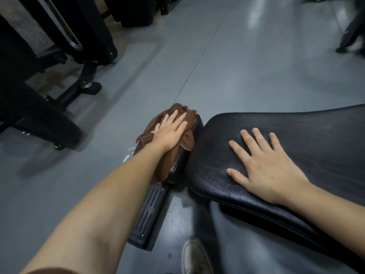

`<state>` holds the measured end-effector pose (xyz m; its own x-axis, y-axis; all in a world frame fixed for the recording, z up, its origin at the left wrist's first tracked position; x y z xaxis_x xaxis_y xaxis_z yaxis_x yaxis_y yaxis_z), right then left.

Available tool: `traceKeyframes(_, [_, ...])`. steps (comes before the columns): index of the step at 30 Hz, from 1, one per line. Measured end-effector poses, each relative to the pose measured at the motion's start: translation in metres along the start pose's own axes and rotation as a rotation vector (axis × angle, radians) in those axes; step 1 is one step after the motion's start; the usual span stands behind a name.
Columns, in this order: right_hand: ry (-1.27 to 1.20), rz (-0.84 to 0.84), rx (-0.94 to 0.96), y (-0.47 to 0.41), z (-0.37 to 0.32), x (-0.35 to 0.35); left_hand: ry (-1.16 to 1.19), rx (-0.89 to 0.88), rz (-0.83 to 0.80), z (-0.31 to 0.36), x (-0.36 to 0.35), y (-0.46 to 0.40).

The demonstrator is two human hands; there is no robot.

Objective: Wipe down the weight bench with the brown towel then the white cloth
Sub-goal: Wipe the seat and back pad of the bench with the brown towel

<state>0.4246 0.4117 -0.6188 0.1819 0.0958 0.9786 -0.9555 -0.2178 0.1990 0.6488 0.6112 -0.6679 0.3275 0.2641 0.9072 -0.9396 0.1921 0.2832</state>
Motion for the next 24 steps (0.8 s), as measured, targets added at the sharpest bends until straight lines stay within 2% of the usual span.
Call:
traceKeyframes(6, [-0.013,-0.003,0.008,-0.001,0.0,0.002,0.081,0.065,0.073,-0.006,-0.002,0.0])
traceKeyframes(17, [-0.033,-0.022,0.021,0.002,-0.001,0.006,0.068,0.367,0.09,-0.055,-0.009,0.058])
traceKeyframes(24, [-0.039,-0.011,0.029,0.003,0.0,0.006,0.056,0.331,0.15,-0.064,-0.022,0.101])
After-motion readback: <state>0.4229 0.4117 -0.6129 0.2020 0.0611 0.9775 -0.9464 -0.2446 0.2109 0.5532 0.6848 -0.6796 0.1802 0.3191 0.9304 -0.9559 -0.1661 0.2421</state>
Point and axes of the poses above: each hand's wrist, its own y-axis away from the middle knuckle, its own x-axis out of the back of the hand, z = x × y, the point moved 4 cm from there along -y, towards the middle knuckle, and after that the axes turned 14 degrees about x, right-handed, at the moved point
